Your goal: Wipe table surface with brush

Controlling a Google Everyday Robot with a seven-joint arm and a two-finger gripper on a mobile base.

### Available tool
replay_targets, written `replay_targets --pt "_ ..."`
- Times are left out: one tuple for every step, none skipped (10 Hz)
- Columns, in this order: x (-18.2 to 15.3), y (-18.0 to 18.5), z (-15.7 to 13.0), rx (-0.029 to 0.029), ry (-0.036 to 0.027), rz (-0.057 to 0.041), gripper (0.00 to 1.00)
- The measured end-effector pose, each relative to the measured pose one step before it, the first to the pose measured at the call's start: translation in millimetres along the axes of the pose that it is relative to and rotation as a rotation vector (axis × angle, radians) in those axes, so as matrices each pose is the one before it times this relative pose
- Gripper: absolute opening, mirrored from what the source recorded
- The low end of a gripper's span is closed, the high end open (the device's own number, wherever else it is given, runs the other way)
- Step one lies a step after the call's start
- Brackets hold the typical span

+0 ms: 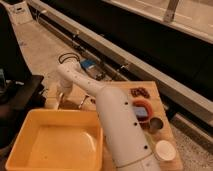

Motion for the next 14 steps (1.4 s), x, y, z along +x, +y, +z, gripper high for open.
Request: replay_targets --pt "0.18 0.52 -0.8 -0.00266 0.00251 -0.00138 0.1" --pt "1.24 -0.61 -2.11 -0.00236 0.00732 -0.00037 0.04" --pt "0.68 -1.89 -0.57 -0.0005 0.00707 -0.00103 0.0" --pt "-0.18 -2.47 -0.89 -0.00027 0.01261 -0.00119 0.0" --pt "0.1 -0.5 -4.97 -0.00171 0.0177 0.00284 0.0" --pt "-0.13 -0.76 -9.73 -0.00311 0.02077 0.0038 0.0" --pt "-1.7 0.86 -11.65 -0.00557 0.02054 0.00757 0.0" --pt "-2.54 2.58 -5.24 -0.00436 0.0048 0.01214 0.0" --pt "-1.86 9.72 -3.0 -0.0061 0.00084 0.0218 0.0" --pt "0.7 14.07 -2.93 -0.00722 0.0015 0.02639 0.0" --pt "0.27 11.58 -1.65 -0.00521 -0.00198 0.02274 0.0" --pt "0.02 5.97 1.16 -0.00338 -0.00651 0.01572 0.0" --pt "-0.64 3.1 2.68 -0.00381 -0.00612 0.0116 0.0" --pt "-0.9 2.49 1.86 -0.00334 -0.00516 0.01185 0.0"
